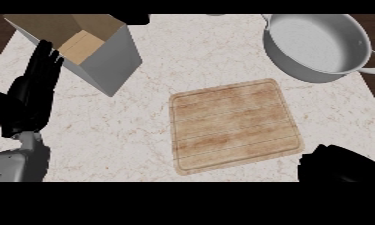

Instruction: Pick the squash from the cutting board and place it in the pot

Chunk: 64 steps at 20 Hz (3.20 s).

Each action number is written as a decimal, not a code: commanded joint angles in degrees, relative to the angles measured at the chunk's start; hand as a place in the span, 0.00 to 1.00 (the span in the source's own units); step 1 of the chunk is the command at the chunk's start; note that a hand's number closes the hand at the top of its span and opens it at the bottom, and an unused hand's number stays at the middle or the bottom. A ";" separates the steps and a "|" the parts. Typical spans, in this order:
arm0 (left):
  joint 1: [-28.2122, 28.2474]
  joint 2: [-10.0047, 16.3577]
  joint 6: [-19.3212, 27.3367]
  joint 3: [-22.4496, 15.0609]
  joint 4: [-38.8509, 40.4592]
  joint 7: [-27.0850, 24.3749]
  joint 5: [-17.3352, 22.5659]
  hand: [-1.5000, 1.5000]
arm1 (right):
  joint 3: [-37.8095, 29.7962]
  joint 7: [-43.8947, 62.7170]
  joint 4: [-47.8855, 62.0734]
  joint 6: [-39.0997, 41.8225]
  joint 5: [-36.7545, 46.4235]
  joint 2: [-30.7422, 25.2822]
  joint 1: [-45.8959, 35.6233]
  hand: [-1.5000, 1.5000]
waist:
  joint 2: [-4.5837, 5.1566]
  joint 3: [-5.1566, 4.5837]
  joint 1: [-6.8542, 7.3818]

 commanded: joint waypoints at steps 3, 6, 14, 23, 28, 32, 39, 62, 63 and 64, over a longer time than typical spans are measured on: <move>-0.04 1.22 -0.04 1.53 -1.67 1.33 0.78 0.50 | -15.91 1.60 -8.61 2.34 -19.37 2.64 5.28 1.00 | -0.17 -0.06 -0.84; 1.47 0.37 -0.55 0.30 -1.64 -0.09 0.14 0.50 | -23.52 4.33 -7.83 1.16 -25.38 4.65 2.92 1.00 | 0.15 -0.02 0.76; -0.32 -0.16 -1.66 -0.21 0.70 -2.42 -0.14 0.50 | -36.20 18.85 -3.19 6.03 -38.95 1.70 -9.02 1.00 | 0.49 -0.01 2.18; 0.27 -1.13 -1.44 -2.00 -2.22 0.50 -1.15 0.50 | -32.01 19.43 23.52 6.63 -35.82 -0.85 -30.88 1.00 | 0.69 0.04 3.49; -0.67 -0.89 -2.37 -1.02 -1.23 0.77 0.07 0.50 | -29.03 14.95 37.14 3.03 -29.19 1.09 -37.24 1.00 | 0.80 0.07 3.84; -1.43 -1.03 -2.81 -0.44 0.63 -0.44 0.68 0.50 | -27.97 8.19 45.30 -3.79 -23.82 2.60 -41.94 1.00 | 1.09 0.10 4.50; -5.50 -1.90 -1.49 -2.34 1.36 0.71 -1.18 0.50 | -25.30 4.08 57.66 -25.18 -8.67 3.44 -47.42 1.00 | 1.66 0.19 5.78; -4.62 -3.50 -1.31 -3.12 1.96 -1.34 -1.73 0.50 | -34.80 -9.15 93.54 -0.76 -16.99 5.09 -62.78 0.00 | 2.40 0.41 6.41; -7.08 -2.06 -1.36 -2.41 2.16 -0.06 -1.97 0.50 | -35.43 -7.92 94.08 1.19 -17.56 4.05 -64.41 0.00 | 2.53 0.43 6.50; -3.85 -4.11 -0.89 -3.80 3.63 -3.69 -3.15 0.50 | -36.09 -8.84 94.68 3.40 -18.21 2.58 -63.49 0.00 | 2.50 0.36 6.01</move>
